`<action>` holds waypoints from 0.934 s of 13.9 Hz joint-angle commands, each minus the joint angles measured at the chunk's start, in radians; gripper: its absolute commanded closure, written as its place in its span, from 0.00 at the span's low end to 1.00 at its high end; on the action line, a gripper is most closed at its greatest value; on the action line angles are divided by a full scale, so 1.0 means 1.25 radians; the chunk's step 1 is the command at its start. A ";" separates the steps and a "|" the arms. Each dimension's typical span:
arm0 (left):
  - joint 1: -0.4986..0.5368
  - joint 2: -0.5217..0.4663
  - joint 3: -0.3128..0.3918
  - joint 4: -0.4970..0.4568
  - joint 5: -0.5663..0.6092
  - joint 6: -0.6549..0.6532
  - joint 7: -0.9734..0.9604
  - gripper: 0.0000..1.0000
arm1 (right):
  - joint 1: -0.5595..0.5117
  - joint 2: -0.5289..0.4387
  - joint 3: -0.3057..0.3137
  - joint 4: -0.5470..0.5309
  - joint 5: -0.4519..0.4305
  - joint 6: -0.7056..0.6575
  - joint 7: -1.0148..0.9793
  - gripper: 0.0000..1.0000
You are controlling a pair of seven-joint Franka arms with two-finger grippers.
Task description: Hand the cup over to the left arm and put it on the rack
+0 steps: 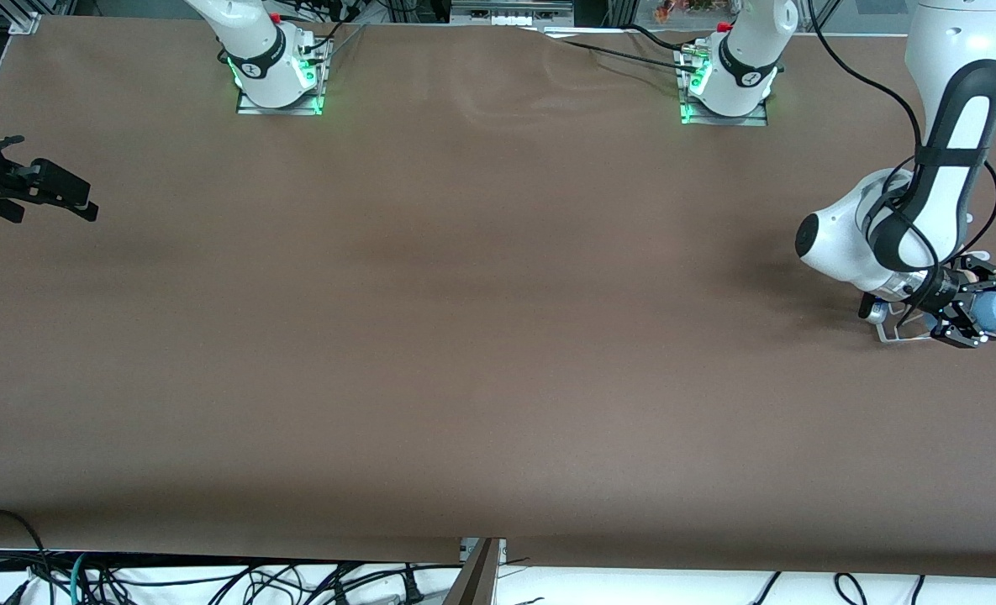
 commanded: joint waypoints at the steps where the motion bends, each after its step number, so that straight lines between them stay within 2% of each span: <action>1: -0.002 0.021 0.003 -0.001 0.026 0.000 -0.037 1.00 | -0.004 0.000 0.003 0.009 0.013 -0.002 -0.005 0.00; 3: -0.002 0.043 0.003 -0.001 0.065 -0.006 -0.066 1.00 | -0.004 0.000 0.002 0.008 0.013 -0.008 -0.005 0.00; 9: -0.001 0.040 0.003 -0.001 0.067 -0.008 -0.076 1.00 | -0.006 0.000 0.001 0.009 0.014 -0.005 -0.013 0.00; 13: 0.004 -0.005 0.001 -0.008 0.052 -0.007 -0.026 1.00 | -0.006 0.000 0.002 0.008 0.014 -0.010 -0.014 0.00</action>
